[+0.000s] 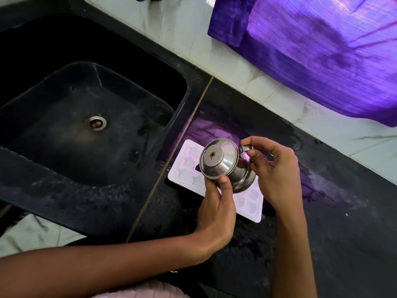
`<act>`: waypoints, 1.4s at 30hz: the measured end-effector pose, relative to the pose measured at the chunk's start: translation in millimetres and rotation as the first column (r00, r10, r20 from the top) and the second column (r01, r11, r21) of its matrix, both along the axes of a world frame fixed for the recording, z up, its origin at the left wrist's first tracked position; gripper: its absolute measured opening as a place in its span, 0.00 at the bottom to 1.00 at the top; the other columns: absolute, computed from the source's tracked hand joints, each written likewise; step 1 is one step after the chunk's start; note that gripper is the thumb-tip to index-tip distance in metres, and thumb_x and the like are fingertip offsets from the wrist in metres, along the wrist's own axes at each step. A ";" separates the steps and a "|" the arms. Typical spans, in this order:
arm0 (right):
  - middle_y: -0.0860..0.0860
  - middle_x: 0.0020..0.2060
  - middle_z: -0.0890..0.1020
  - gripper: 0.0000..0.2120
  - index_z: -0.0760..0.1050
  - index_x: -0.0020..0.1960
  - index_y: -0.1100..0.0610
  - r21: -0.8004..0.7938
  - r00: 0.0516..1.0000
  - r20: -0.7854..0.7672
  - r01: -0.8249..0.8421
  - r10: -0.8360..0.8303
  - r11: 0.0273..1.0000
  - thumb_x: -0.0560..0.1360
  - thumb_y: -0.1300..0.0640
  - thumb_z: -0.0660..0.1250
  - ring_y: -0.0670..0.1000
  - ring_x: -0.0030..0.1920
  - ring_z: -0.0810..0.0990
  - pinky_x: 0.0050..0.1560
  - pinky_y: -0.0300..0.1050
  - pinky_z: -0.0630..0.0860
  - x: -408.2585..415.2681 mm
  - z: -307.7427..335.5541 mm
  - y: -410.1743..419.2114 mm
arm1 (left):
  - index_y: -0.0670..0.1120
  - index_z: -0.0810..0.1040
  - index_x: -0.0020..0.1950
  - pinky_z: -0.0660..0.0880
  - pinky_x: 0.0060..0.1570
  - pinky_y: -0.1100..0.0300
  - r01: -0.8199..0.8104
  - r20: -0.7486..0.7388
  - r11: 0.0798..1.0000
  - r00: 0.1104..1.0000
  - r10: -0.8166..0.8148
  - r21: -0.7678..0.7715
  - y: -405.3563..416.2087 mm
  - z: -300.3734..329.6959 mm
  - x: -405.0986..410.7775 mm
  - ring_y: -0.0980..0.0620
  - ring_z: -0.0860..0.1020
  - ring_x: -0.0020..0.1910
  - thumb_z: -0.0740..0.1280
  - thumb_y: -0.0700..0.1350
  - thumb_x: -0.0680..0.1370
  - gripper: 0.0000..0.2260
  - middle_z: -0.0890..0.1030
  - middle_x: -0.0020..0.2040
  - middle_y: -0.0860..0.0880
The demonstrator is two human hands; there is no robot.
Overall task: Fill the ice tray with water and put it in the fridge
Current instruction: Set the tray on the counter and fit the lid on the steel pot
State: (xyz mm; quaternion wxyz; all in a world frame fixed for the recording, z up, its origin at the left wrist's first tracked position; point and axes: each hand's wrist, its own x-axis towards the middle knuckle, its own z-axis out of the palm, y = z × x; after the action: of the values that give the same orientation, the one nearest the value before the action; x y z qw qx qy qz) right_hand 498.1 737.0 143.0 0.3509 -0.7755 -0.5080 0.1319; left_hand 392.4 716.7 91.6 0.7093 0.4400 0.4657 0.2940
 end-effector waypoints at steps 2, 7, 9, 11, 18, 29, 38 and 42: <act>0.41 0.40 0.83 0.14 0.81 0.46 0.44 -0.003 1.000 0.006 0.002 -0.002 1.000 0.76 0.63 0.66 0.48 0.39 0.82 0.45 0.56 0.79 -0.4 0.7 -1.2 | 0.61 0.47 0.76 0.59 0.60 0.64 0.009 -0.011 1.000 1.000 -0.010 -0.013 -0.1 0.1 -0.5 0.54 0.65 0.70 0.45 0.58 0.80 0.23 0.66 0.72 0.58; 0.40 0.40 0.83 0.13 0.80 0.46 0.44 -0.003 1.000 0.019 0.001 -0.001 1.000 0.76 0.63 0.66 0.44 0.38 0.81 0.45 0.54 0.80 -3.0 2.9 -2.6 | 0.59 0.50 0.76 0.60 0.59 0.63 0.021 -0.030 1.000 0.999 -0.022 -0.022 -0.7 0.2 -1.5 0.53 0.66 0.69 0.45 0.58 0.80 0.23 0.68 0.71 0.57; 0.40 0.40 0.82 0.13 0.80 0.46 0.44 -0.001 1.000 0.028 -0.004 0.005 1.000 0.76 0.63 0.65 0.45 0.38 0.81 0.45 0.53 0.80 -4.0 4.8 -2.9 | 0.60 0.50 0.76 0.60 0.58 0.64 0.021 -0.030 0.999 0.999 -0.022 -0.025 -0.7 1.0 -2.0 0.52 0.67 0.69 0.45 0.58 0.80 0.23 0.68 0.71 0.57; 0.39 0.40 0.82 0.13 0.80 0.46 0.44 0.001 0.999 0.037 -0.006 0.006 1.000 0.76 0.63 0.65 0.45 0.39 0.81 0.45 0.53 0.80 -4.9 6.1 -3.3 | 0.60 0.49 0.76 0.60 0.58 0.64 0.026 -0.025 0.999 0.999 -0.027 -0.024 -0.5 2.5 -2.9 0.53 0.67 0.69 0.45 0.58 0.80 0.23 0.68 0.71 0.57; 0.41 0.42 0.83 0.14 0.80 0.46 0.44 -0.001 0.999 0.046 -0.005 0.005 1.000 0.76 0.63 0.65 0.46 0.42 0.81 0.46 0.53 0.79 -7.3 9.3 -2.7 | 0.62 0.47 0.75 0.60 0.58 0.64 0.040 -0.020 0.999 0.999 -0.040 -0.023 -0.6 3.3 -3.5 0.53 0.66 0.69 0.44 0.59 0.80 0.23 0.67 0.71 0.58; 0.40 0.43 0.82 0.14 0.79 0.47 0.43 -0.010 0.999 0.052 -0.005 0.005 1.000 0.77 0.62 0.65 0.45 0.41 0.81 0.45 0.48 0.79 -8.3 9.7 -2.1 | 0.62 0.48 0.75 0.60 0.58 0.63 0.040 -0.022 0.999 0.999 -0.041 -0.016 0.2 1.8 -2.8 0.53 0.66 0.69 0.44 0.59 0.80 0.23 0.67 0.71 0.58; 0.39 0.43 0.82 0.14 0.80 0.47 0.44 0.014 0.999 0.049 -0.005 0.004 1.000 0.76 0.63 0.65 0.42 0.44 0.81 0.46 0.50 0.80 -6.8 9.0 -1.8 | 0.61 0.49 0.75 0.61 0.58 0.63 0.035 -0.023 0.999 0.999 -0.035 0.005 0.9 -0.1 -1.4 0.53 0.66 0.69 0.45 0.59 0.80 0.23 0.67 0.71 0.57; 0.40 0.42 0.83 0.12 0.81 0.48 0.47 0.043 1.000 0.007 0.016 -0.016 0.999 0.76 0.63 0.65 0.44 0.40 0.81 0.46 0.53 0.80 -3.4 5.7 -1.0 | 0.61 0.48 0.75 0.60 0.58 0.65 0.025 -0.012 0.998 1.000 -0.025 0.053 1.0 1.3 -2.0 0.56 0.67 0.67 0.46 0.58 0.80 0.23 0.67 0.70 0.59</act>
State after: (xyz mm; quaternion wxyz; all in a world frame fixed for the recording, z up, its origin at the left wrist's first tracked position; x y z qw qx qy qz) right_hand 494.7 736.0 148.8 0.3668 -0.7721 -0.5059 0.1153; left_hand 390.4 717.6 92.9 0.6982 0.4663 0.4562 0.2950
